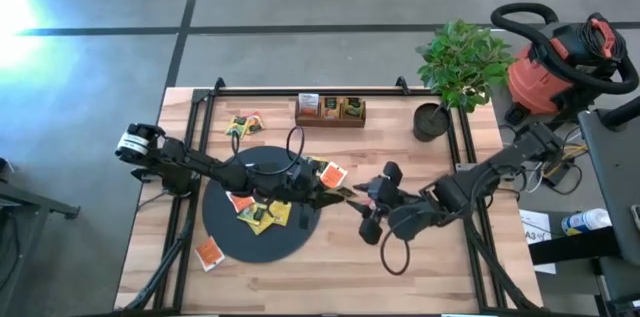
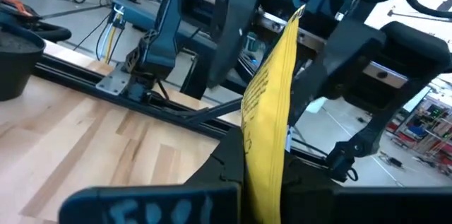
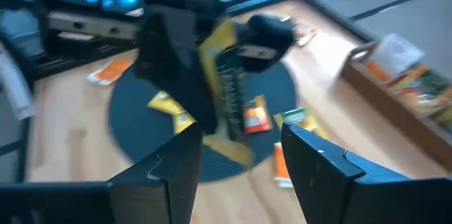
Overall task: Pick & Place Tea
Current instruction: Put the green tea bag into the right section of the wooden organizer
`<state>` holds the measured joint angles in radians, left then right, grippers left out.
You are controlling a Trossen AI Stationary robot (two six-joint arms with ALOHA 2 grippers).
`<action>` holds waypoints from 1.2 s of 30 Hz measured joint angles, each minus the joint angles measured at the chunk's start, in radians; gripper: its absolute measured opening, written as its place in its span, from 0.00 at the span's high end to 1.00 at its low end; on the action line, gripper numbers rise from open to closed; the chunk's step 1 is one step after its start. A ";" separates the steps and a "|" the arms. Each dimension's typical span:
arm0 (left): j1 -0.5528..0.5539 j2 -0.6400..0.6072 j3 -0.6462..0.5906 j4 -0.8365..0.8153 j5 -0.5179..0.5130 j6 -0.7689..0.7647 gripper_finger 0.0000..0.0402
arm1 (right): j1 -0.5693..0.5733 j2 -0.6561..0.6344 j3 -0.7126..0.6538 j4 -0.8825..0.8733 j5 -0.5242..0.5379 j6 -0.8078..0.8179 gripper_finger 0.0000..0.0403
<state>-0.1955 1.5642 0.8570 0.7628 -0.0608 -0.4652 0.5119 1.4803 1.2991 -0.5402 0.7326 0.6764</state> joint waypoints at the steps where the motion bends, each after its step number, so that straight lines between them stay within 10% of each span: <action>1: 0.004 0.000 0.000 0.001 0.001 0.000 0.97 | -0.006 0.000 0.000 0.001 -0.023 0.000 0.53; 21: 0.024 0.000 0.000 0.006 0.060 0.011 0.97 | -0.048 0.003 0.000 0.003 -0.034 -0.008 0.96; 36: 0.022 0.002 0.000 -0.091 0.042 -0.051 0.74 | -0.058 0.005 0.000 -0.004 -0.037 -0.050 0.98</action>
<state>-0.1734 1.5658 0.8574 0.6721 -0.0187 -0.5162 0.4538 1.4857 1.2995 -0.5445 0.6957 0.6260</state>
